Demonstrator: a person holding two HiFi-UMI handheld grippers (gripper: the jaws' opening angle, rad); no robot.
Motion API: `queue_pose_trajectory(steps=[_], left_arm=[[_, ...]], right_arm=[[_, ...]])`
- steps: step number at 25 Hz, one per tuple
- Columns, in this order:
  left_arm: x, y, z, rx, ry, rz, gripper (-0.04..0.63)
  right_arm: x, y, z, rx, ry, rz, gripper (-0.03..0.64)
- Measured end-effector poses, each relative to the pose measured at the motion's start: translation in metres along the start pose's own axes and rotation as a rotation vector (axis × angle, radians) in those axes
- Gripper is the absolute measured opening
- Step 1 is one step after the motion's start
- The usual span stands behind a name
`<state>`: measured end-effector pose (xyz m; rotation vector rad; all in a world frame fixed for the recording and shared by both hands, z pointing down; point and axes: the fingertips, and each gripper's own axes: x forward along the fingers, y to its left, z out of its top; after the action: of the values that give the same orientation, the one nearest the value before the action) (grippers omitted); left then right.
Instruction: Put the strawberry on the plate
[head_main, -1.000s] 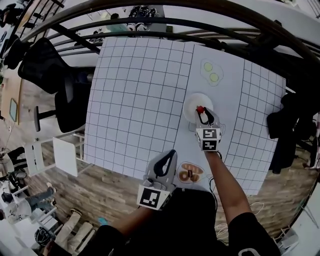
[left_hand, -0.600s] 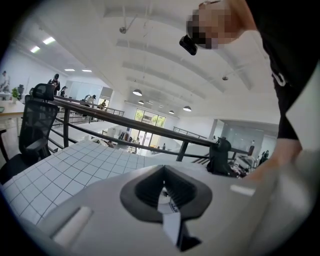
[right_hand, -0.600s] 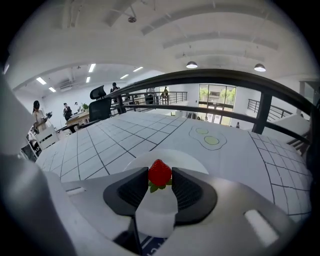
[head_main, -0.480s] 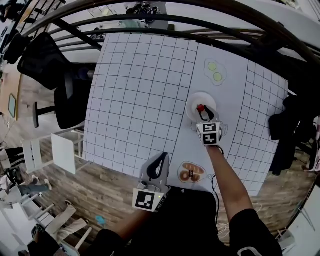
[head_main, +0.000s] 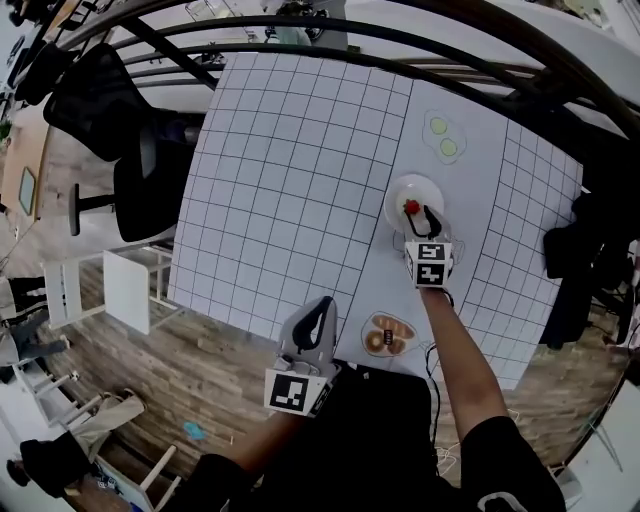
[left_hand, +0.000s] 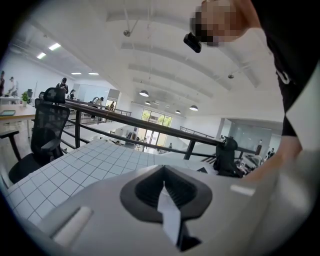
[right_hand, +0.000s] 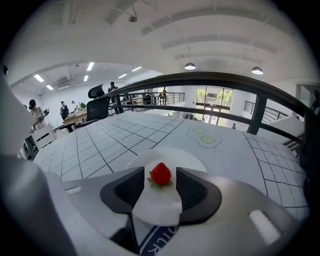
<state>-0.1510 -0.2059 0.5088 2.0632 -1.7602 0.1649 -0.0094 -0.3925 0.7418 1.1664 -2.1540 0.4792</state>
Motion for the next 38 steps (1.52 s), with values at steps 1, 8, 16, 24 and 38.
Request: queue_pose_trajectory(steps=[1, 8, 16, 24, 38], left_arm=[[-0.003, 0.000, 0.002, -0.001, -0.002, 0.000, 0.008], [-0.030, -0.012, 0.011, 0.023, -0.048, -0.039, 0.008], [-0.056, -0.031, 0.025, 0.085, -0.103, -0.138, 0.008], [-0.078, -0.051, 0.043, 0.115, -0.153, -0.231, 0.008], [-0.142, -0.161, 0.057, 0.200, -0.260, -0.404, 0.008]], right_arm=[[-0.006, 0.001, 0.003, 0.011, -0.010, -0.002, 0.199], [-0.067, 0.015, 0.023, 0.086, -0.113, 0.011, 0.202], [-0.153, 0.039, 0.039, 0.139, -0.187, 0.036, 0.195], [-0.276, 0.070, 0.068, 0.239, -0.348, 0.004, 0.102], [-0.451, 0.125, 0.078, 0.134, -0.571, 0.034, -0.002]])
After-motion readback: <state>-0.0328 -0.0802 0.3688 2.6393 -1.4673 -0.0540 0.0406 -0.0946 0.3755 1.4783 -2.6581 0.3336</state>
